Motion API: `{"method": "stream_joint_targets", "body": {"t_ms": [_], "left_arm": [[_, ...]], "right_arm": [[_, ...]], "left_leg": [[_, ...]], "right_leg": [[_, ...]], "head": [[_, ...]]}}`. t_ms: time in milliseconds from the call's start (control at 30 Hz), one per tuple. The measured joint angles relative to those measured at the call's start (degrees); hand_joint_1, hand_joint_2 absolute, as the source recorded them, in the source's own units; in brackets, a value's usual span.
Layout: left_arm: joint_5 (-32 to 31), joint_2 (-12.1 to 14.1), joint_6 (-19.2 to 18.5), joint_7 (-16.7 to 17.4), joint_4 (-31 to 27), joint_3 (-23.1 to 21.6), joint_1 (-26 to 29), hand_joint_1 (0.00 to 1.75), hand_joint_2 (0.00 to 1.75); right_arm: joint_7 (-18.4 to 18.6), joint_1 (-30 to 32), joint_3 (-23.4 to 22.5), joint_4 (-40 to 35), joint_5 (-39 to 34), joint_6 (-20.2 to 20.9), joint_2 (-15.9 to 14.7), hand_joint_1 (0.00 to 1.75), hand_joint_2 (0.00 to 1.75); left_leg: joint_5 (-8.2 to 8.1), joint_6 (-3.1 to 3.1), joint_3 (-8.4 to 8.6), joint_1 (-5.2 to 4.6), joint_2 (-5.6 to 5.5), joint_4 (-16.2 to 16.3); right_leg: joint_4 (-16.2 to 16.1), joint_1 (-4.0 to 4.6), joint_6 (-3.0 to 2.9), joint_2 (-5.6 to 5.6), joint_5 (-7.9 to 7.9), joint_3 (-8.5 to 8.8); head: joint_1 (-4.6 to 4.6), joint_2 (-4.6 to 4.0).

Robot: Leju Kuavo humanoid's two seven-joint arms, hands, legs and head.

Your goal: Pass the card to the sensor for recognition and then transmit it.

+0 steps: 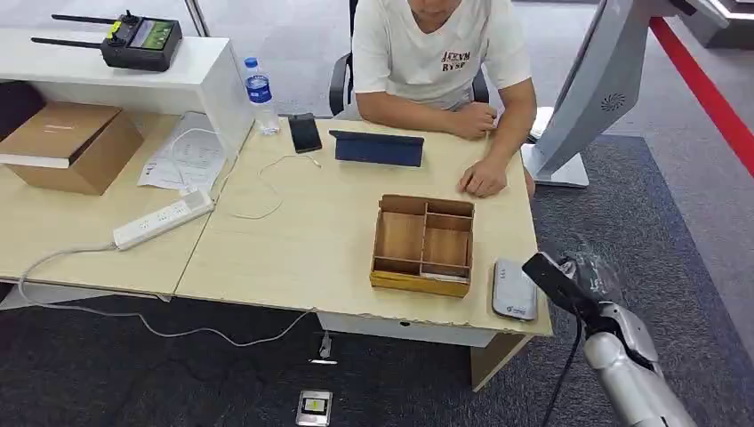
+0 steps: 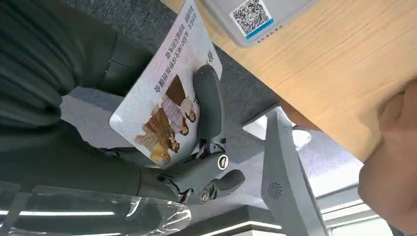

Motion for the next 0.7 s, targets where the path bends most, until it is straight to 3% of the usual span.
{"method": "stream_joint_targets", "body": {"t_ms": [700], "left_arm": [[-0.5, -0.31, -0.15, -0.13, 0.02, 0.0, 0.0, 0.0, 1.75]], "right_arm": [[0.57, 1.38, 1.36, -0.57, 0.22, 0.11, 0.99, 1.75, 1.75]], "left_leg": [[0.03, 0.03, -0.03, 0.0, 0.01, 0.0]], "right_leg": [[0.0, 0.0, 0.0, 0.0, 0.01, -0.04]], "head": [[0.0, 0.02]]}}
